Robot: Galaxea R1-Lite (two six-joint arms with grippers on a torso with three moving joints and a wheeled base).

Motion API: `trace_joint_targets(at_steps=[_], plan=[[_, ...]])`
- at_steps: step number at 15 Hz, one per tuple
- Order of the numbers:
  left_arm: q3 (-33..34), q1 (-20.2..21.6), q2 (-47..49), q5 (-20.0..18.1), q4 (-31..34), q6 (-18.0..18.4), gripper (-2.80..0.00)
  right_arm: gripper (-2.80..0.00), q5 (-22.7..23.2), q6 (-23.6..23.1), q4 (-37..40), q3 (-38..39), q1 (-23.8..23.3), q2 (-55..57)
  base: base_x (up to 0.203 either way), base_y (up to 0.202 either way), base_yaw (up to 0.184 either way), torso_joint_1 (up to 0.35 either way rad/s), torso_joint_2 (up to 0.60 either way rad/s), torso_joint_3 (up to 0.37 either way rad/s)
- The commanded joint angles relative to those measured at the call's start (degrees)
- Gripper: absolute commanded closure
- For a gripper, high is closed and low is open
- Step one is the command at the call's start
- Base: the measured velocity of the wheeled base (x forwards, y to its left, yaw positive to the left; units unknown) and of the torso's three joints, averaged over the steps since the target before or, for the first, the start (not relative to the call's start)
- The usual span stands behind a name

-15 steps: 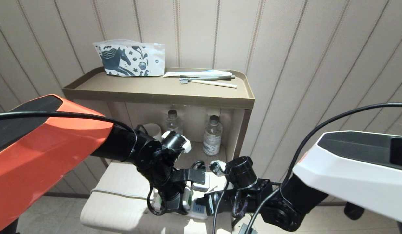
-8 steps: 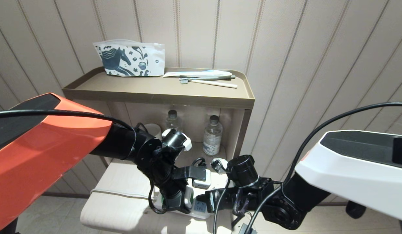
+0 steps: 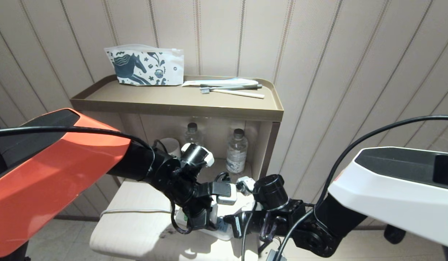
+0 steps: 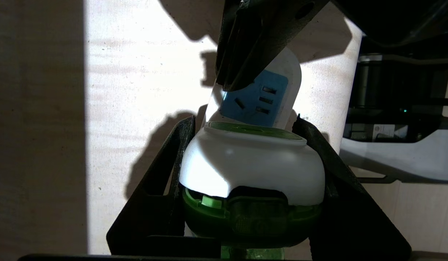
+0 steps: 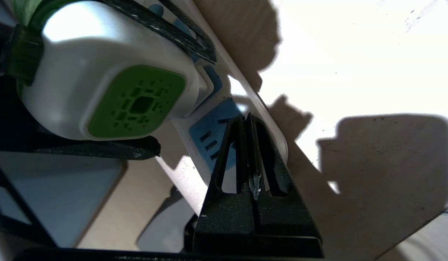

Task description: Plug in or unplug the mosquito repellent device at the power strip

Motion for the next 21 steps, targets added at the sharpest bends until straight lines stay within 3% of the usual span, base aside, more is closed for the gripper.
trace_joint_targets(at_steps=[1,5,8,21], plan=[[0.6,0.2,1.1,-0.2,-0.2,0.4,0.0,0.0,-0.6,-0.3,-0.1,0.4,1.0,0.8,0.0,0.0,0.0,0.0,0.0,0.0],[0.6,0.5,1.0,-0.9,-0.2,0.3,0.0,0.0,-0.6,-0.4,-0.1,0.3,1.0,0.7,0.0,0.0,0.0,0.0,0.0,0.0],[2.8,3.5,-0.7,-3.4,-1.5,0.4,0.0,0.0,-0.5,-0.3,-0.4,0.4,1.8,0.8,0.0,0.0,0.0,0.0,0.0,0.0],[2.2,4.5,-1.8,-3.8,-1.6,0.3,0.0,0.0,-0.5,-0.2,-0.7,1.7,2.0,0.4,0.0,0.0,0.0,0.0,0.0,0.0]])
